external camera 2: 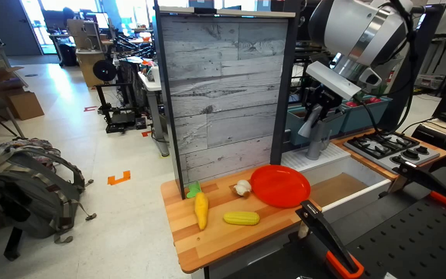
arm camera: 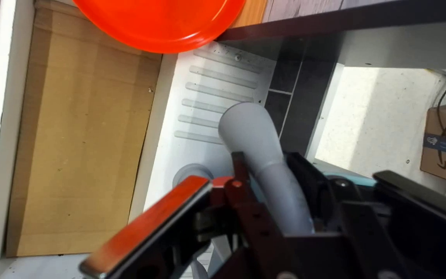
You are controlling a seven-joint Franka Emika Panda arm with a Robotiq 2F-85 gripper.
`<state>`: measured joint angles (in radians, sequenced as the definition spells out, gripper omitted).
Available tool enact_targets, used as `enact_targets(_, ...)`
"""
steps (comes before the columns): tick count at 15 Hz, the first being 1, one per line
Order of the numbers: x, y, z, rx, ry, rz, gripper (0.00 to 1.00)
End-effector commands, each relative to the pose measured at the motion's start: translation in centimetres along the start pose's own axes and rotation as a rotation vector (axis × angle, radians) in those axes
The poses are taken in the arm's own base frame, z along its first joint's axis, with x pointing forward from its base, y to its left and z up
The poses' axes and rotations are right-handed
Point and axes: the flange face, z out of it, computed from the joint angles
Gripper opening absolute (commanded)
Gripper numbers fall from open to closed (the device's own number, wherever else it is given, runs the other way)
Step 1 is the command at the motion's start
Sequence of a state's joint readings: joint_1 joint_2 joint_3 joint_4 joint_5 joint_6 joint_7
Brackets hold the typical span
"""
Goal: Move the carrot plushie away from you, then turn the tap nozzle to the right, finally, put the doll on the orange plate
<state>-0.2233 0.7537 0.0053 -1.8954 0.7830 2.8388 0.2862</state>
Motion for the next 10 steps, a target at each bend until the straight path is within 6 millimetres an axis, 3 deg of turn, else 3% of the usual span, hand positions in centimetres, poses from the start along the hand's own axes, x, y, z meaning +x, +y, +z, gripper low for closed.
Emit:
enact_targets(1,-0.5,0.5,-0.3,-0.001,0.047,-0.023,0.08)
enact_targets(10,2.0,2.3,-1.1,-0.035,0.032,-0.199,0.08)
